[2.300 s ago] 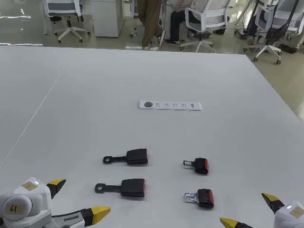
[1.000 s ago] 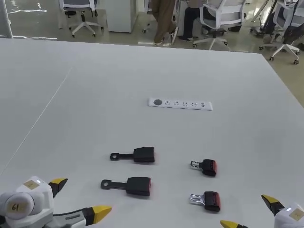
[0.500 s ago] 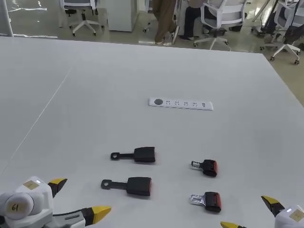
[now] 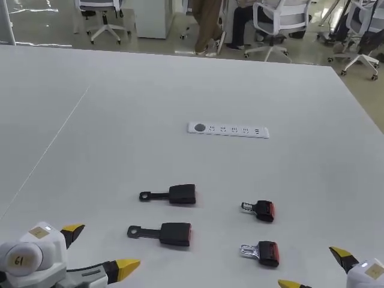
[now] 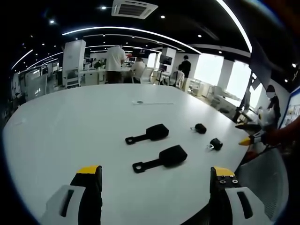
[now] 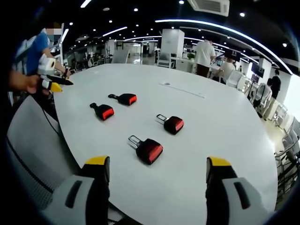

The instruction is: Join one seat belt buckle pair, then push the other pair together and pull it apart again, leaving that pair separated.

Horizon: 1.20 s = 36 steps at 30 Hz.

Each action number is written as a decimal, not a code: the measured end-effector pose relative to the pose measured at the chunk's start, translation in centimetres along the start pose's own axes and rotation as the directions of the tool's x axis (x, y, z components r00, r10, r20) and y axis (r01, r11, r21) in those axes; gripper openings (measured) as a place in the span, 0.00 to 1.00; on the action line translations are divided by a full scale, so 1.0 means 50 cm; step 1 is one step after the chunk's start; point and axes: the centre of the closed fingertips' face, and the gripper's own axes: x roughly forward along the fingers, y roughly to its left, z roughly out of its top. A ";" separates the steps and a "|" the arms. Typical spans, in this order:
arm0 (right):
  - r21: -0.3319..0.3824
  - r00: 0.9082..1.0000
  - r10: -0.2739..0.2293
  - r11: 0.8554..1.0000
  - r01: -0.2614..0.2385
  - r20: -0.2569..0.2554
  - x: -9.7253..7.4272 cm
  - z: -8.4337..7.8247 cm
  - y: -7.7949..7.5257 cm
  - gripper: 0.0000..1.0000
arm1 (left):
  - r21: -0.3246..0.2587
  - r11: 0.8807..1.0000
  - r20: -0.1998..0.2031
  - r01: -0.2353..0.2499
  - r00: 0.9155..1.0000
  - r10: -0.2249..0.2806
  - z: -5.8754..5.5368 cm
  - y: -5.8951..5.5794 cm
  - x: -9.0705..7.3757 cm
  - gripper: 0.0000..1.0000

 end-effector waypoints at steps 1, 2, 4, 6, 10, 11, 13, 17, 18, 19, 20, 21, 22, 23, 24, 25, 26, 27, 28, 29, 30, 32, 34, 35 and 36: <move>-0.001 1.000 0.001 1.000 -0.001 -0.002 0.000 -0.001 0.000 0.86 | 0.000 1.000 0.000 0.000 1.000 0.000 0.000 0.001 0.001 0.98; -0.002 1.000 0.000 1.000 0.000 -0.002 0.000 -0.001 0.000 0.86 | 0.000 1.000 0.000 0.000 1.000 0.000 -0.001 0.002 0.001 0.98; 0.000 1.000 0.002 1.000 -0.002 0.000 0.000 0.000 0.001 0.86 | 0.001 1.000 0.000 0.001 1.000 -0.001 0.000 0.000 0.001 0.98; -0.001 1.000 0.006 1.000 -0.006 -0.002 0.001 0.000 0.002 0.86 | 0.001 1.000 -0.001 0.003 1.000 -0.003 0.000 -0.002 0.002 0.98; -0.006 1.000 0.017 1.000 -0.017 -0.005 0.002 0.000 0.006 0.86 | 0.001 1.000 -0.001 0.006 1.000 -0.006 0.003 -0.009 0.001 0.98; -0.009 1.000 0.021 1.000 -0.021 -0.007 0.003 0.000 0.007 0.86 | 0.003 1.000 -0.002 0.007 1.000 -0.007 0.003 -0.011 0.001 0.98; -0.010 0.999 0.036 0.999 -0.036 -0.012 0.004 -0.001 0.010 0.86 | 0.027 1.000 -0.004 0.002 1.000 -0.002 0.004 -0.013 0.001 0.98; -0.033 0.997 0.064 0.997 -0.065 -0.032 0.006 -0.005 0.015 0.87 | 0.031 0.999 -0.007 0.008 1.000 -0.008 0.004 -0.017 0.003 0.98; -0.039 0.997 0.069 0.997 -0.070 -0.032 0.007 -0.004 0.015 0.87 | 0.037 0.999 -0.008 0.007 1.000 -0.007 0.004 -0.016 0.004 0.98; -0.040 0.997 0.076 0.996 -0.077 -0.032 0.007 -0.003 0.016 0.87 | 0.038 0.999 -0.007 0.008 1.000 -0.008 0.004 -0.016 0.004 0.98; -0.039 0.995 0.090 0.995 -0.092 -0.034 0.008 -0.003 0.019 0.87 | 0.038 0.999 -0.006 0.010 1.000 -0.010 0.005 -0.016 0.006 0.98; -0.045 0.995 0.095 0.994 -0.097 -0.037 0.009 -0.003 0.020 0.87 | 0.038 0.999 -0.007 0.011 1.000 -0.011 0.005 -0.016 0.007 0.98; -0.056 0.994 0.098 0.993 -0.100 -0.039 0.010 -0.002 0.021 0.87 | 0.041 0.999 -0.008 0.014 1.000 -0.013 0.005 -0.016 0.008 0.98; -0.069 0.994 0.102 0.992 -0.105 -0.044 0.011 -0.002 0.022 0.87 | 0.044 0.999 -0.011 0.018 1.000 -0.018 0.004 -0.016 0.010 0.98; -0.070 0.993 0.109 0.991 -0.112 -0.047 0.012 -0.001 0.023 0.86 | 0.051 0.998 -0.016 0.026 1.000 -0.025 0.002 -0.017 0.013 0.98; -0.072 0.992 0.120 0.990 -0.124 -0.048 0.014 -0.001 0.026 0.86 | 0.059 0.998 -0.020 0.027 0.999 -0.026 0.001 -0.018 0.015 0.98; -0.075 0.991 0.128 0.988 -0.131 -0.049 0.015 0.000 0.028 0.86 | 0.075 0.997 -0.022 0.029 0.999 -0.028 0.002 -0.019 0.017 0.98; -0.084 0.989 0.136 0.987 -0.141 -0.056 0.017 0.000 0.030 0.86 | 0.082 0.996 -0.024 0.032 0.999 -0.031 0.002 -0.021 0.017 0.98; -0.090 0.988 0.143 0.985 -0.148 -0.060 0.018 -0.001 0.031 0.86 | 0.085 0.996 -0.026 0.036 0.999 -0.033 0.002 -0.022 0.018 0.98; -0.098 0.986 0.154 0.982 -0.160 -0.065 0.020 -0.001 0.033 0.86 | 0.086 0.996 -0.030 0.039 0.999 -0.036 0.002 -0.023 0.019 0.98; -0.098 0.985 0.160 0.981 -0.166 -0.067 0.021 -0.001 0.035 0.86 | 0.086 0.995 -0.033 0.045 0.999 -0.042 0.001 -0.023 0.021 0.98; -0.101 0.982 0.174 0.978 -0.181 -0.071 0.024 0.000 0.038 0.86 | 0.101 0.993 -0.039 0.054 0.998 -0.051 0.000 -0.023 0.025 0.98; -0.109 0.979 0.188 0.975 -0.196 -0.079 0.027 0.000 0.039 0.86 | 0.109 0.992 -0.050 0.069 0.997 -0.063 -0.003 -0.025 0.028 0.97; -0.117 0.978 0.192 0.973 -0.201 -0.083 0.028 0.000 0.040 0.86 | 0.114 0.990 -0.059 0.081 0.995 -0.075 -0.005 -0.027 0.031 0.97; -0.124 0.977 0.196 0.971 -0.206 -0.088 0.029 0.001 0.041 0.86 | 0.119 0.989 -0.065 0.087 0.995 -0.080 -0.006 -0.029 0.032 0.97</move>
